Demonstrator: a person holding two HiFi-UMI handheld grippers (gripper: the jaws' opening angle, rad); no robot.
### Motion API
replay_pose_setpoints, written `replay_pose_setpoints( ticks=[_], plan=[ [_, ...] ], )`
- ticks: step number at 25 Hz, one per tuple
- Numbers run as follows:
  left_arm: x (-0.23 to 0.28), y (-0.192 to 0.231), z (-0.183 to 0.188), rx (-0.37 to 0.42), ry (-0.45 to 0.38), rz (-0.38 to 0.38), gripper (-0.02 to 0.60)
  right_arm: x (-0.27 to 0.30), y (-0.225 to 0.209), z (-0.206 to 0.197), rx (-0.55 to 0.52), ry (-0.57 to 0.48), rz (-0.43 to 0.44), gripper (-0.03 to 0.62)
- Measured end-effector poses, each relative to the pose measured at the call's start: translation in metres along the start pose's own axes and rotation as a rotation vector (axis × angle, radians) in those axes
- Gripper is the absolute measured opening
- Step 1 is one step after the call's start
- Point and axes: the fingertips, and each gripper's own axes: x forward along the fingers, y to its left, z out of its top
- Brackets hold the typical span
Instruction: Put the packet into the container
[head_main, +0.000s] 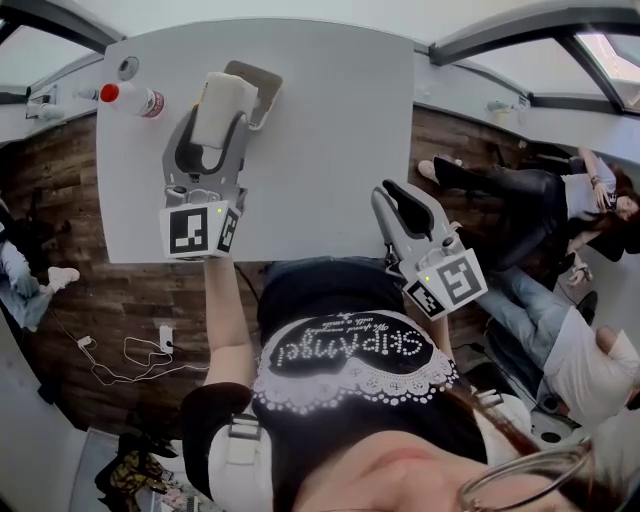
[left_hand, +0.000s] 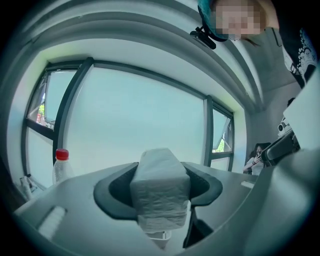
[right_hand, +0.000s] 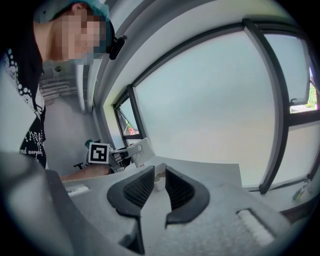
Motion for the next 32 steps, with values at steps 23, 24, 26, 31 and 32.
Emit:
replay_pose_setpoints(
  ticks=[23,24,26,31,32],
  plan=[
    [0.064,0.03,-0.079,0.038,0.024,-0.001,0.262,0.01,-0.007,-0.005,0.015,0.04,-0.012,0.069],
    [0.065,0.031,-0.083,0.037,0.035,0.0,0.262,0.01,-0.007,-0.005,0.015,0.039,-0.012,0.069],
    [0.066,0.033,-0.091,0.033,0.053,0.006,0.264,0.01,-0.008,-0.005,0.014,0.041,-0.013,0.069],
    [0.069,0.035,-0.113,0.033,0.09,-0.005,0.264,0.008,-0.009,-0.006,0.017,0.044,-0.016,0.069],
    [0.07,0.035,-0.117,0.036,0.096,-0.008,0.265,0.008,-0.009,-0.006,0.018,0.047,-0.018,0.069]
  ],
)
